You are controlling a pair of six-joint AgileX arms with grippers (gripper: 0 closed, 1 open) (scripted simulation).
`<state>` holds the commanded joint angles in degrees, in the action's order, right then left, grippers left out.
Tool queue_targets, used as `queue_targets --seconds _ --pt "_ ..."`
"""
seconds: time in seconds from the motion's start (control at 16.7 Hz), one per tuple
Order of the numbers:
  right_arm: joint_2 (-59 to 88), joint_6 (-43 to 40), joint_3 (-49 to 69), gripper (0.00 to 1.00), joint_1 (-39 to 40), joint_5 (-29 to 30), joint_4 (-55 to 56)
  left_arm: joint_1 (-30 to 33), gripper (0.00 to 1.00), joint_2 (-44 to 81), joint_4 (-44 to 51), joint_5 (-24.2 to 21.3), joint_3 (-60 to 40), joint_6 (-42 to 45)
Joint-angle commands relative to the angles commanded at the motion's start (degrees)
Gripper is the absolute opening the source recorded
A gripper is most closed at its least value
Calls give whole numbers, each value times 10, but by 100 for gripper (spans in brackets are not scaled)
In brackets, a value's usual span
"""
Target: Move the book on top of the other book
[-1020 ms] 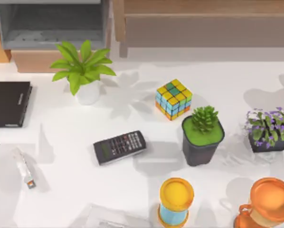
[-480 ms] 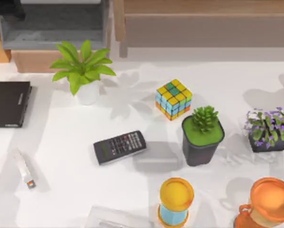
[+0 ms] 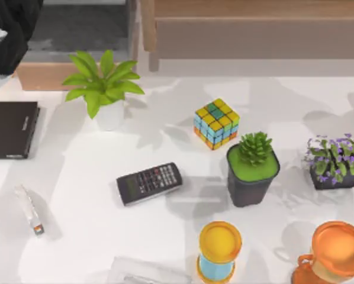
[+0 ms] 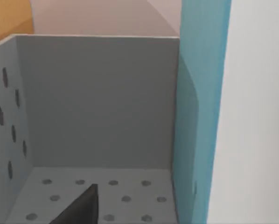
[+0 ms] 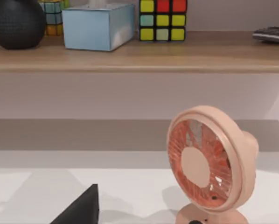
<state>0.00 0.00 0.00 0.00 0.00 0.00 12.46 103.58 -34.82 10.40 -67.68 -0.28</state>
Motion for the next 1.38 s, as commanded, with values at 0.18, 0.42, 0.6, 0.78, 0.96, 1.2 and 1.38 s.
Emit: queue_targets --seconds 0.18,0.42,0.6,0.78,0.96,1.2,1.38 --pt "0 0 0 100 0 0 0 7 100 52 -20 6 -40 0" --pt "0 0 0 100 0 0 0 8 100 58 -23 7 -45 0" --pt "0 0 0 100 0 0 0 4 100 52 -18 4 -43 0" --pt "0 0 0 100 0 0 0 -1 100 42 -2 -2 -50 0" --pt "0 0 0 100 0 0 0 -2 100 65 5 -4 -80 0" --pt "0 0 0 100 0 0 0 1 100 115 2 -2 -127 -1" --pt "0 0 0 100 0 0 0 1 100 117 2 -1 -129 -1"
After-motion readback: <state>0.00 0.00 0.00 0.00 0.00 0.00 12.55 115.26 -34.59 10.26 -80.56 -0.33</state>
